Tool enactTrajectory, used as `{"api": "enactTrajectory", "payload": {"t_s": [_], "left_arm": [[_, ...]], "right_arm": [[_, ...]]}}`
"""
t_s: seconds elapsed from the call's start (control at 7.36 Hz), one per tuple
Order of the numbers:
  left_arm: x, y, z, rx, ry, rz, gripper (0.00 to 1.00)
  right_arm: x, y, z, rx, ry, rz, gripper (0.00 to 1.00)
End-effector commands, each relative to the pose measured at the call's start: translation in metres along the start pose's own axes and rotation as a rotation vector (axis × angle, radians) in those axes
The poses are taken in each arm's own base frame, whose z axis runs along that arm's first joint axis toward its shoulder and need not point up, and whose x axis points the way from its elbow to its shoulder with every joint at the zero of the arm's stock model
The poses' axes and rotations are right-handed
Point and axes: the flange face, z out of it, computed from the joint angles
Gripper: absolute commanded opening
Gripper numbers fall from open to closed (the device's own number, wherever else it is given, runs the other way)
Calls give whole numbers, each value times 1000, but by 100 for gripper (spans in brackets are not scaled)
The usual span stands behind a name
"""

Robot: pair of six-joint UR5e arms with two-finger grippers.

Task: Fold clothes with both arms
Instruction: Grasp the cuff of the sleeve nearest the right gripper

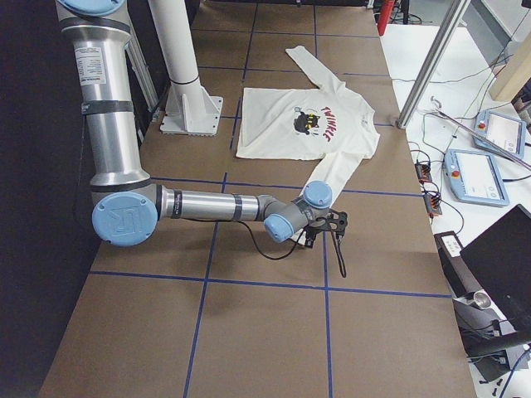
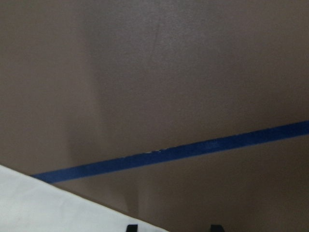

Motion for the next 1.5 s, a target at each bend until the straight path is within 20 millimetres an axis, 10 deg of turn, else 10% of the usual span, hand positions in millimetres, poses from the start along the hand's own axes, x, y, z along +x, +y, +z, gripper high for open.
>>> {"api": "enactTrajectory", "payload": {"t_s": [0.0,0.68,0.95,1.36], "left_arm": [[0,0,0,0,1,1,100],[1,0,0,1,1,0,100],[1,0,0,1,1,0,100],[2,-1,0,1,12,3,100]], "right_arm": [[5,-1,4,-1,12,12,51],[-1,8,16,-29,12,-13,51],[-2,12,15,-31,2,-30,0],[10,38,8,-20,-106,-117,0]]}}
